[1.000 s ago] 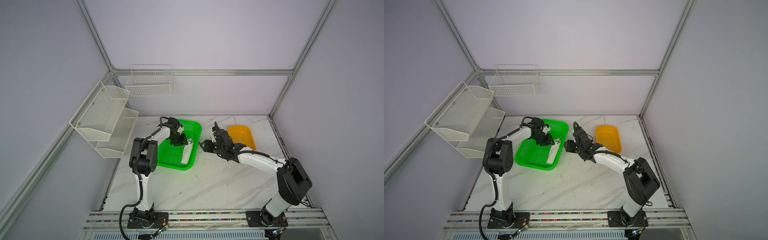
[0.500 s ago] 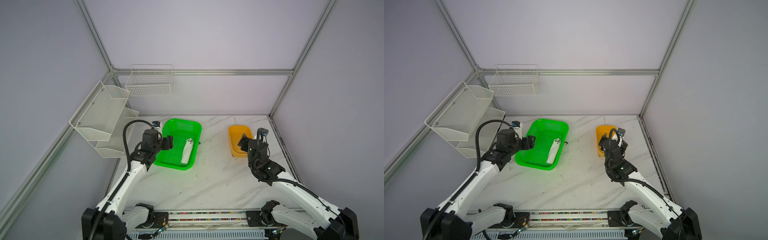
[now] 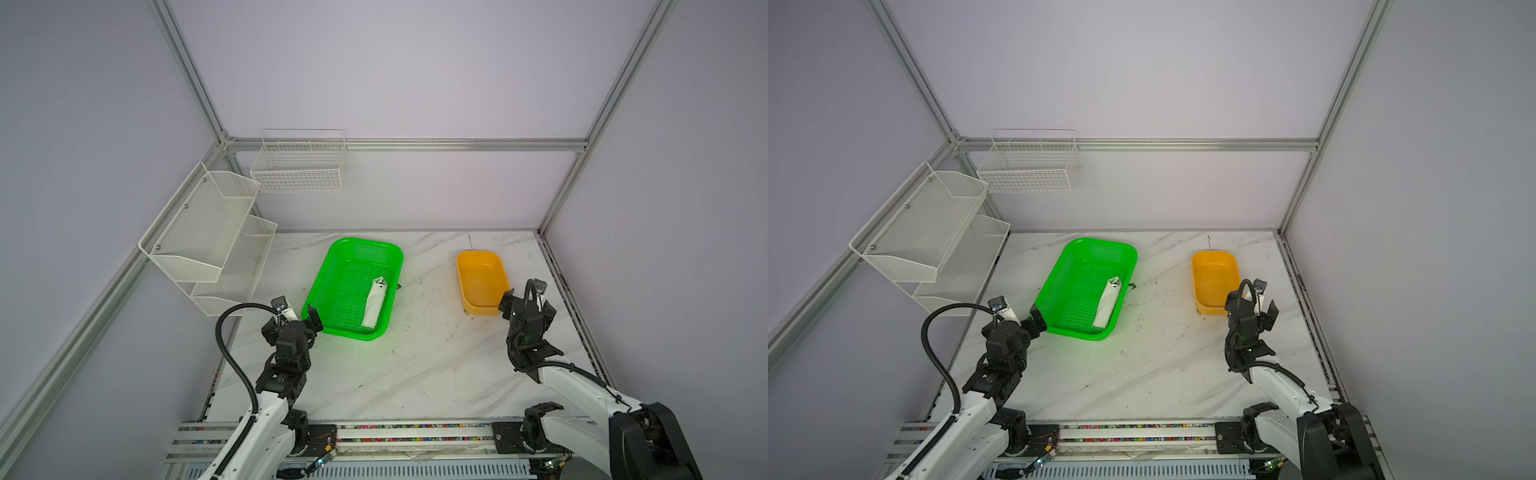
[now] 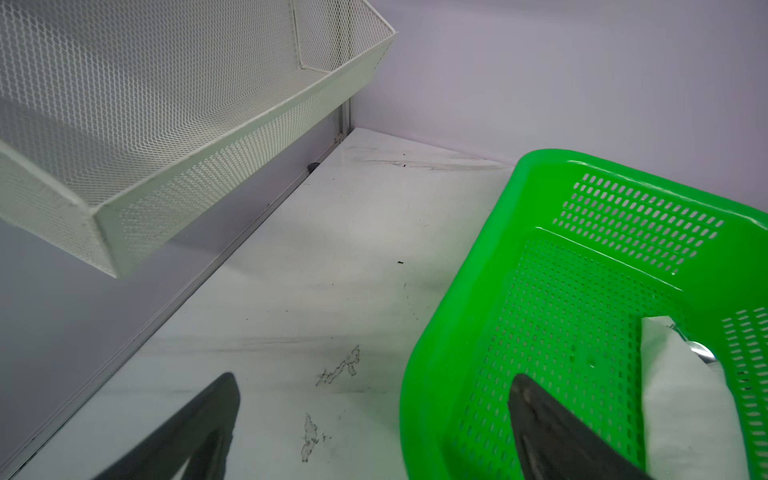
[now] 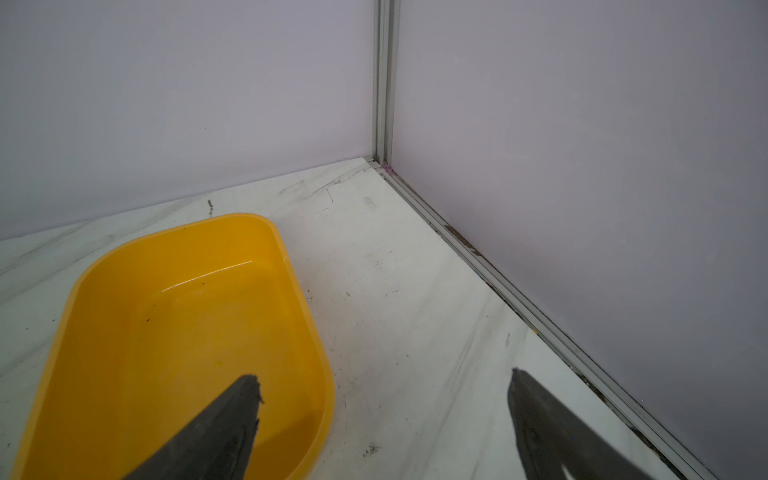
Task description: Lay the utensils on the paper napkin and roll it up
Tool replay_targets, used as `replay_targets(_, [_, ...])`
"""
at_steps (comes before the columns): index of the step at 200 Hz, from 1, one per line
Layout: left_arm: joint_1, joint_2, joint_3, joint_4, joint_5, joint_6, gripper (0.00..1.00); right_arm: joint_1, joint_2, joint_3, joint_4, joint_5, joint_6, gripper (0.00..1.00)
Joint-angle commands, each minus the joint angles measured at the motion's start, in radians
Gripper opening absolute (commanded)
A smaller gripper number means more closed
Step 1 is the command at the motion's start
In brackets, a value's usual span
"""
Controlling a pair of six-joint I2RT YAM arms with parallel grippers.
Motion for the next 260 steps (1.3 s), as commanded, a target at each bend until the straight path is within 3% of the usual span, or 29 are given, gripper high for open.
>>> replay_targets(1, [0.007, 0.106, -0.053, 0.332, -0.035, 0.134, 1.00, -0.020, 0.063, -0.033, 0.267, -0.136, -0.076, 0.94])
replay_targets(72, [0.052, 0.615, -0.024, 0.875, 0.119, 0.260, 1.00, -0.062, 0.303, -0.045, 0.616, -0.333, -0.163, 0.94])
replay_targets(114, [0.107, 0.755, 0.004, 0.946, 0.188, 0.241, 1.00, -0.094, 0.419, -0.014, 0.739, -0.445, -0.190, 0.95])
replay_targets(146, [0.113, 0.864, -0.014, 1.099, 0.167, 0.249, 1.00, -0.118, 0.497, 0.026, 0.786, -0.488, -0.197, 0.95])
replay_targets(199, [0.117, 0.841, 0.083, 0.868, 0.145, 0.217, 0.99, -0.136, 0.693, 0.015, 1.014, -0.534, -0.184, 0.95])
replay_targets(236, [0.117, 0.844, 0.080, 0.881, 0.146, 0.221, 0.99, -0.136, 0.690, 0.106, 0.815, -0.409, -0.111, 0.97])
replay_targets(260, [0.117, 0.844, 0.081, 0.881, 0.146, 0.221, 1.00, -0.137, 0.690, 0.103, 0.829, -0.406, -0.125, 0.97])
